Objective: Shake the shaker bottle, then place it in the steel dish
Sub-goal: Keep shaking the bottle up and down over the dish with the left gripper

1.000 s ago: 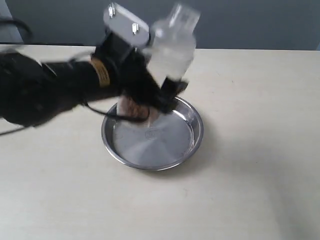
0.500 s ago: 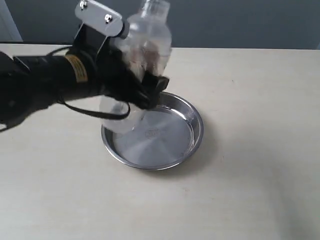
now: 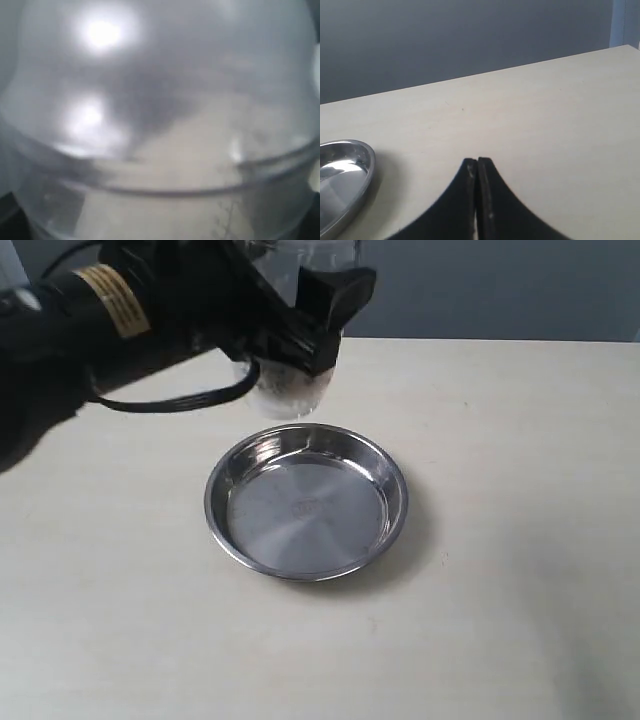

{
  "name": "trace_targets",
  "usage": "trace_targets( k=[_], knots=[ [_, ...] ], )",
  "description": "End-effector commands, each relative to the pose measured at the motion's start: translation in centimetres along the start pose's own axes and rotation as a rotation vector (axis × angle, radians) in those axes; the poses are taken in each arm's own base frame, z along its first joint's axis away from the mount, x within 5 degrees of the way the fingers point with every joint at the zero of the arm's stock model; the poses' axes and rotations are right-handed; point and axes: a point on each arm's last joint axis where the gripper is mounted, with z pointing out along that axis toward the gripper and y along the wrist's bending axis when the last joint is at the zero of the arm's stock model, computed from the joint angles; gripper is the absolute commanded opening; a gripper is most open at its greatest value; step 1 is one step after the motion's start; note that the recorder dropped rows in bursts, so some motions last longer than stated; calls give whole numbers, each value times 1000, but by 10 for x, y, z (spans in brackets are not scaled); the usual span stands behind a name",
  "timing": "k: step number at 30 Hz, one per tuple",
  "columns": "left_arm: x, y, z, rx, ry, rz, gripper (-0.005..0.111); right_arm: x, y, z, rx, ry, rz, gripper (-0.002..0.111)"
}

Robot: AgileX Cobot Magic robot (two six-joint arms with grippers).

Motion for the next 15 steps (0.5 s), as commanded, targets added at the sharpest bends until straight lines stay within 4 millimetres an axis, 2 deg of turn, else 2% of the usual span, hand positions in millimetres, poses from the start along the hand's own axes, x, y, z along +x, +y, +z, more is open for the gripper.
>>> trace_targets(
  k=[1, 3, 4, 5, 6, 8, 9, 10, 12, 13, 14, 15],
  knots=[
    [27, 3, 14, -36, 119, -115, 0, -1, 0, 0, -3, -12, -3, -1],
    [-45, -5, -10, 20, -150, 58, 0, -1, 0, 0, -3, -12, -3, -1],
    [-69, -4, -19, 15, -209, 60, 0, -1, 0, 0, -3, -12, -3, -1],
    [-65, -2, -18, 1, -157, 2, 0, -1, 0, 0, -3, -12, -3, -1],
    [-39, -2, -9, -1, -30, 8, 0, -1, 0, 0, -3, -13, -3, -1],
    [43, -3, 11, -4, 271, -37, 0, -1, 0, 0, -5, -13, 1, -1],
    [57, -5, 14, -11, 301, -91, 0, -1, 0, 0, -5, -13, 1, -1],
    [54, -12, 16, 7, 271, -105, 0, -1, 0, 0, -5, -13, 1, -1],
    [3, -22, 7, 75, 43, 54, 0, -1, 0, 0, -5, -13, 1, -1],
    [-32, -23, -4, 83, -87, 126, 0, -1, 0, 0, -5, -13, 1, -1],
    [-53, -18, -11, 56, -139, 71, 0, -1, 0, 0, -5, -13, 1, -1],
    [-51, -11, -10, 26, -111, -7, 0, -1, 0, 0, -5, -13, 1, -1]
  ],
)
